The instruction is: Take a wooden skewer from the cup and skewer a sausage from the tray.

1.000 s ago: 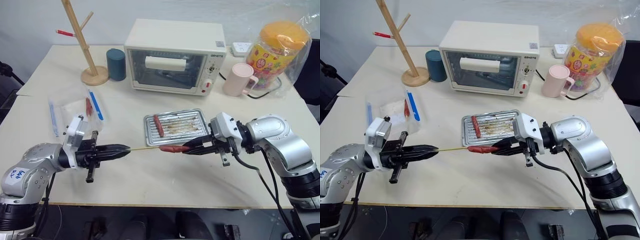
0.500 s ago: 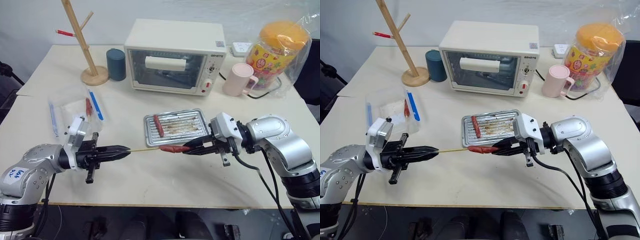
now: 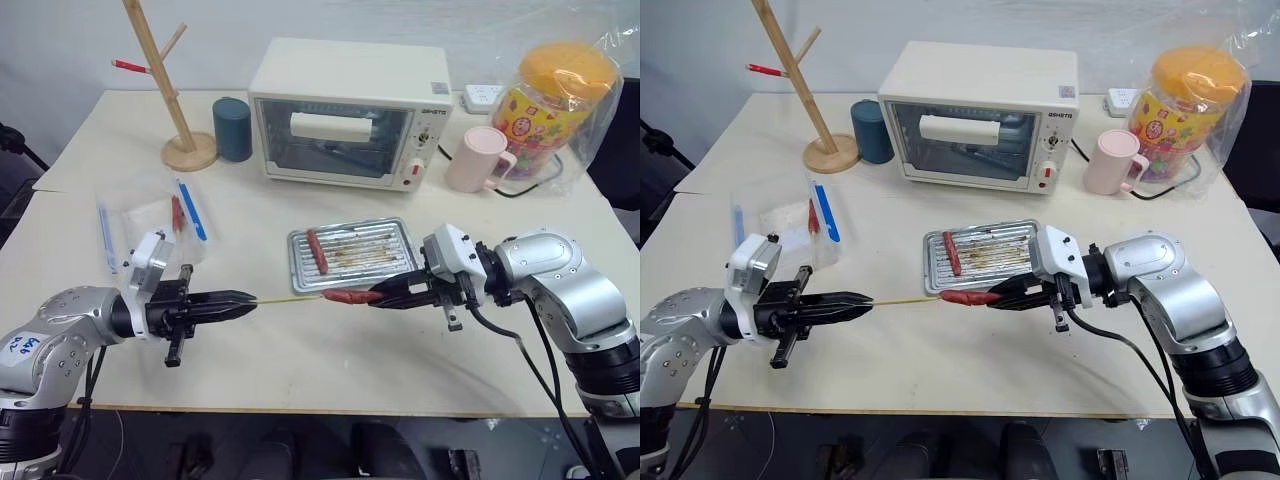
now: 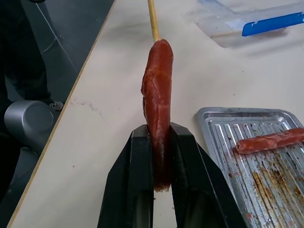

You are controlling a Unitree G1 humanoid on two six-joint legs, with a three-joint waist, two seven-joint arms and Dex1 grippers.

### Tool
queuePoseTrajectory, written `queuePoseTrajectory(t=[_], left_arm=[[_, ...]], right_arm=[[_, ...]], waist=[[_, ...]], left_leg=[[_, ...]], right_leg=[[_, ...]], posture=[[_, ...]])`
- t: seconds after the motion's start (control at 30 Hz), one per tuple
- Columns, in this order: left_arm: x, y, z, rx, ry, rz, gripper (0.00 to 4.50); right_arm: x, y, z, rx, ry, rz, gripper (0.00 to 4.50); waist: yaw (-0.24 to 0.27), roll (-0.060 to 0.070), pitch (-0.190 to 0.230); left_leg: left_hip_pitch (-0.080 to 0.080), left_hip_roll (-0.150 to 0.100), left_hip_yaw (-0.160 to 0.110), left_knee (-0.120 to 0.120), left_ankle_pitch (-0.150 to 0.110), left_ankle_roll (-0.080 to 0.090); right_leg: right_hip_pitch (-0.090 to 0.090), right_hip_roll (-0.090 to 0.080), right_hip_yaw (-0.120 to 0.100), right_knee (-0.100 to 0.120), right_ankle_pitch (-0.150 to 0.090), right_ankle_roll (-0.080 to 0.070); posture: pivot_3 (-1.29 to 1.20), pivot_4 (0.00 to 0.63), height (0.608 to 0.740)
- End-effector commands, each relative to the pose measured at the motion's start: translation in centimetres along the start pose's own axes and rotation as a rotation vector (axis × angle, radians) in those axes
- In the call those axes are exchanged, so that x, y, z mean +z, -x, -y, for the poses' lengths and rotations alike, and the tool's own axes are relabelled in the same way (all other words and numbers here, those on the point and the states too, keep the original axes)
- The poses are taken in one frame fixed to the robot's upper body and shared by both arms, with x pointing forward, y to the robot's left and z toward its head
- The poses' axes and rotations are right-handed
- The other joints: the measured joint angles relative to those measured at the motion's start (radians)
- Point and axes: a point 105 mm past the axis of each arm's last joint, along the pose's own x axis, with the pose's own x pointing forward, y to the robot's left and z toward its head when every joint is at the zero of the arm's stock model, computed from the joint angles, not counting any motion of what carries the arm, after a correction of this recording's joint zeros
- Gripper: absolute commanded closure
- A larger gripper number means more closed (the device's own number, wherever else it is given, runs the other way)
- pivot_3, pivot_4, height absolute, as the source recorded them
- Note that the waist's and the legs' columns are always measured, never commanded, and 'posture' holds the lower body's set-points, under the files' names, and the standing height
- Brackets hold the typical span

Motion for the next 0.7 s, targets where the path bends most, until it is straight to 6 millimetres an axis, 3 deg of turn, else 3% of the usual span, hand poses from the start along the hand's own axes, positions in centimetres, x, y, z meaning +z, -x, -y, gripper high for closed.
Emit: queuePoseTrajectory(t=[0.03,0.7], left_arm=[[0.81,0.04,0.54,-0.018,-0.032,0.015,4.50],[0.89,-0.88,0.22,-0.038,-0.044,0.038,4.50]], right_arm=[[0.63,0.56,0.03,-0.015,0.031,0.008,4.18],[0.85,-0.08,-0.10,0.004,0.039,0.021,4.18]], waist=[[0.000,0.000,0.000],[0.000,0.000,0.000]], left_leg=[[0.000,0.000,0.000,0.000,0.000,0.000],[0.000,0.000,0.000,0.000,0.000,0.000]], right_leg=[[0.000,0.000,0.000,0.000,0.000,0.000],[0.000,0.000,0.000,0.000,0.000,0.000]], posture=[[0.00,0.150,0.740],[0.00,0.150,0.740]])
